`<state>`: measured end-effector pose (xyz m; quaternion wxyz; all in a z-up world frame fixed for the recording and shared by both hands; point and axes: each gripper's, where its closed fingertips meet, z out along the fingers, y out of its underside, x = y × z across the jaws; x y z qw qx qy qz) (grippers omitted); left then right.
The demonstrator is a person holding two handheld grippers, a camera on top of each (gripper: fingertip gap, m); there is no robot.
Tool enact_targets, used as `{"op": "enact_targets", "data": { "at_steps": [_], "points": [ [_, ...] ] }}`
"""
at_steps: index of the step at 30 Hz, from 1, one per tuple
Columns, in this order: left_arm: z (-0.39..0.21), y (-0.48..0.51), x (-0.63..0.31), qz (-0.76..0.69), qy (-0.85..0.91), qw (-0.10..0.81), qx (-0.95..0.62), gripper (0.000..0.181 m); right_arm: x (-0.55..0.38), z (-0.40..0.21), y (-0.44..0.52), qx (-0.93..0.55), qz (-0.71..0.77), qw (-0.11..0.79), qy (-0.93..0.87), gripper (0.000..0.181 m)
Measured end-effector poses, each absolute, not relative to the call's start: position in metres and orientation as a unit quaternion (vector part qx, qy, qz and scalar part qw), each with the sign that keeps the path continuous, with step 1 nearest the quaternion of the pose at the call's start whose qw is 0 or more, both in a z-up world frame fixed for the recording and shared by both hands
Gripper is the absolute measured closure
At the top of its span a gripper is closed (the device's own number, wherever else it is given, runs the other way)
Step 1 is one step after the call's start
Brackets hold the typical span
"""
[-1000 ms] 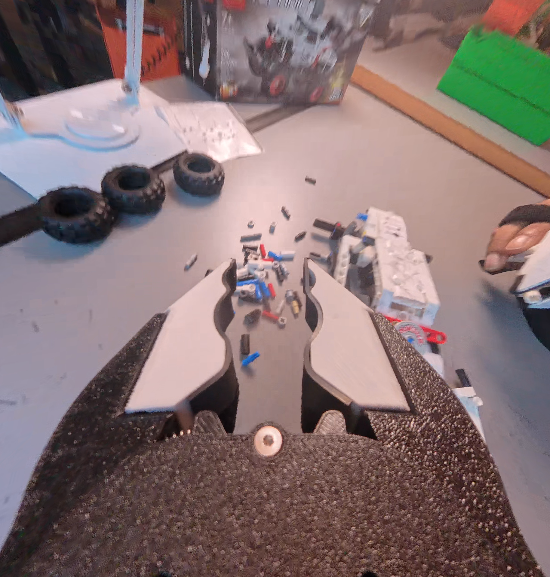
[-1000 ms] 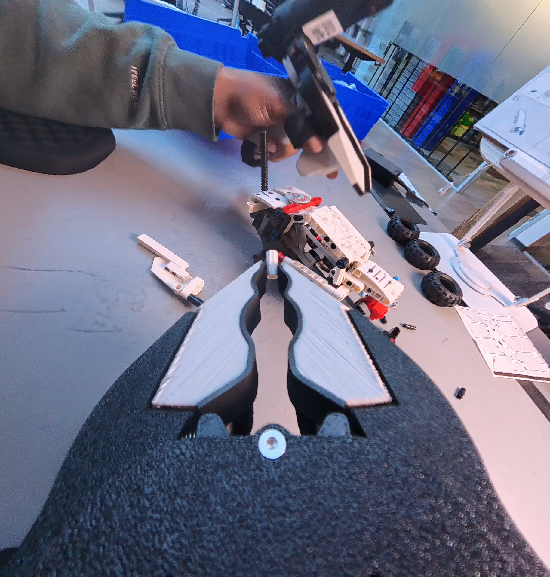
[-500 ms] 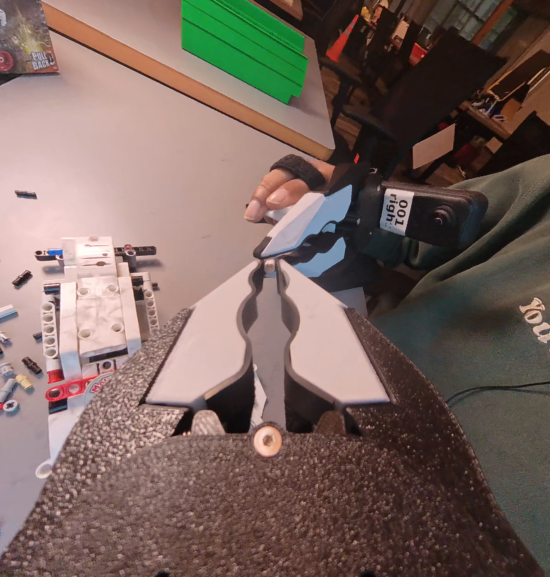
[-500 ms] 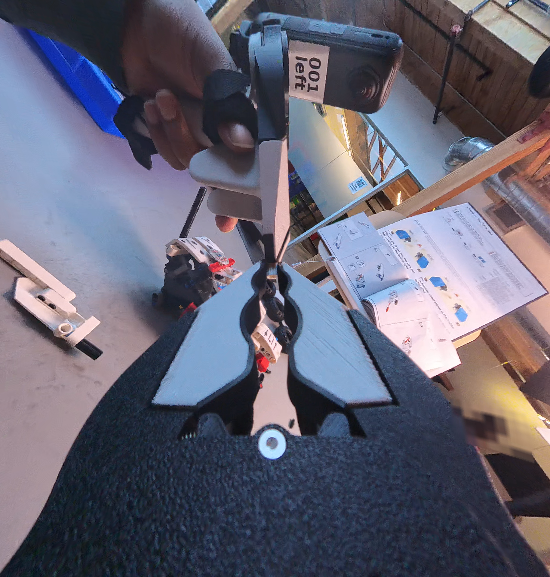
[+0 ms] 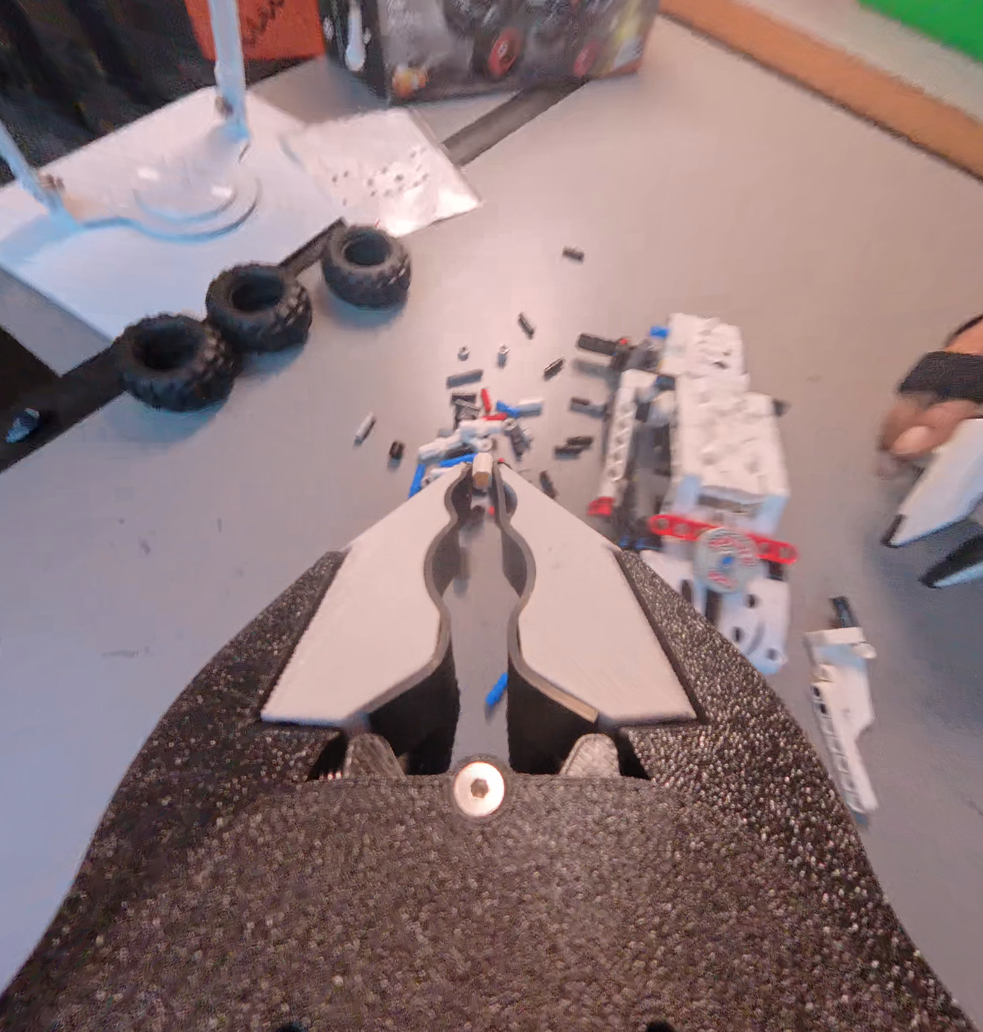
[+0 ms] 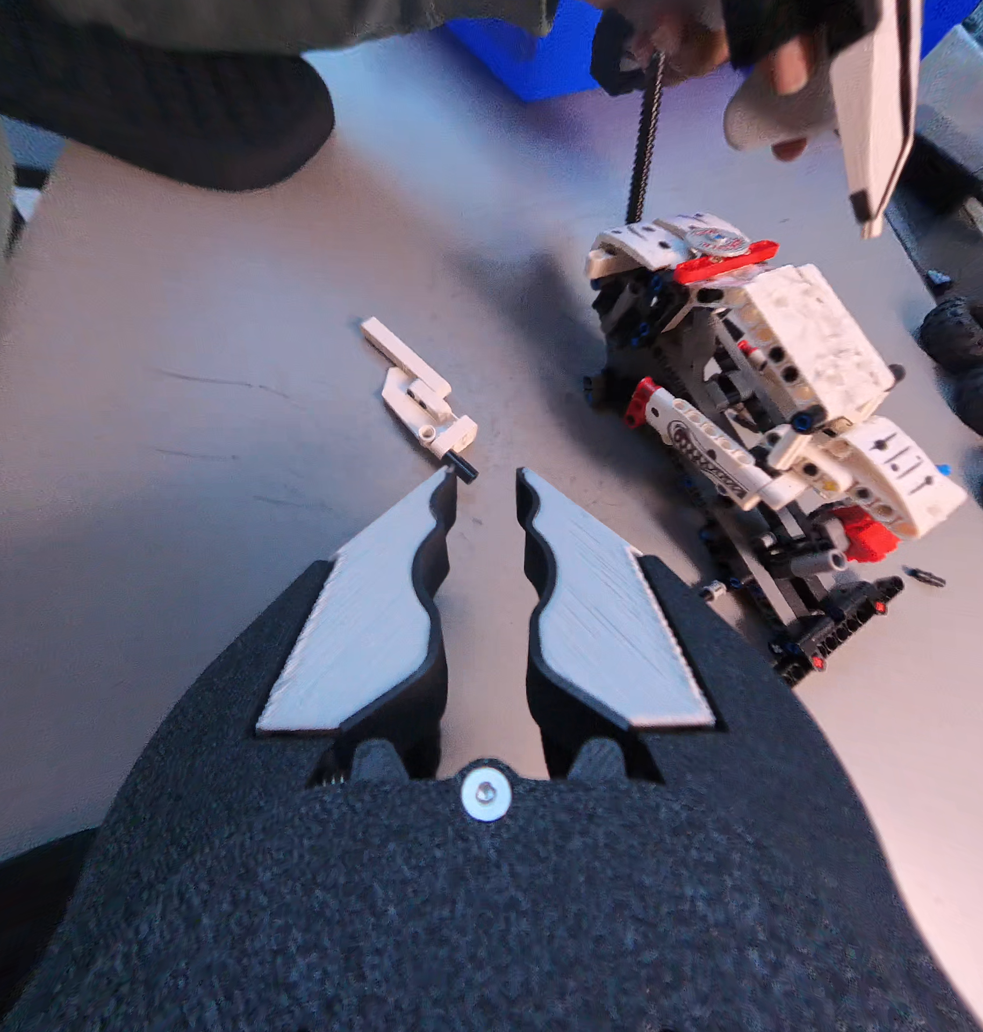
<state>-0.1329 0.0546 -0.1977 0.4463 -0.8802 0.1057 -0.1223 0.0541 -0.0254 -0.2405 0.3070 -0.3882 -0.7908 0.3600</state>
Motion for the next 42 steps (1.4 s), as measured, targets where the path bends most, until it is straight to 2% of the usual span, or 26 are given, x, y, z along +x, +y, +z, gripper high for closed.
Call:
{"op": "enact_targets", "data": {
  "at_steps": [3, 6, 8, 10, 13, 18, 20, 22, 26, 28, 30, 42],
  "points": [
    [-0.247, 0.062, -0.144, -0.117, 0.094, 0.392, -0.908, 0.174, 0.050, -0.258, -0.033, -0.379, 0.330, 0.281, -0.818, 0.158],
    [-0.265, 0.068, -0.138, -0.124, 0.100, 0.370, -0.915, 0.174, 0.045, -0.271, -0.037, -0.370, 0.307, 0.262, -0.837, 0.156],
    [-0.264, 0.073, -0.135, -0.121, 0.106, 0.377, -0.912, 0.163, 0.041, -0.277, -0.038, -0.369, 0.298, 0.257, -0.842, 0.155],
    [-0.253, 0.077, -0.137, -0.103, 0.107, 0.403, -0.903, 0.149, 0.039, -0.275, -0.041, -0.363, 0.303, 0.257, -0.843, 0.160],
    [-0.215, 0.078, -0.135, -0.103, 0.104, 0.468, -0.872, 0.140, 0.040, -0.272, -0.043, -0.350, 0.306, 0.270, -0.843, 0.175],
    [-0.130, 0.043, -0.080, -0.157, 0.198, 0.540, -0.803, 0.140, 0.042, -0.242, -0.050, -0.329, 0.340, 0.316, -0.822, 0.175],
    [-0.115, 0.007, -0.033, -0.197, 0.296, 0.517, -0.779, 0.140, 0.043, -0.225, -0.052, -0.319, 0.358, 0.338, -0.810, 0.175],
    [-0.122, -0.036, 0.010, -0.231, 0.396, 0.457, -0.762, 0.139, 0.045, -0.209, -0.054, -0.311, 0.375, 0.359, -0.796, 0.175],
    [-0.178, -0.069, 0.039, -0.140, 0.514, 0.364, -0.764, 0.128, 0.047, -0.187, -0.060, -0.299, 0.405, 0.373, -0.779, 0.175],
    [-0.191, -0.070, 0.045, -0.118, 0.528, 0.353, -0.763, 0.134, 0.048, -0.185, -0.062, -0.300, 0.417, 0.367, -0.775, 0.175],
    [-0.194, -0.062, 0.044, -0.096, 0.525, 0.363, -0.764, 0.155, 0.049, -0.188, -0.062, -0.303, 0.420, 0.358, -0.777, 0.175],
    [-0.187, -0.065, 0.046, -0.149, 0.519, 0.386, -0.748, 0.156, 0.060, -0.177, -0.062, -0.307, 0.462, 0.323, -0.767, 0.176]
  ]
}}
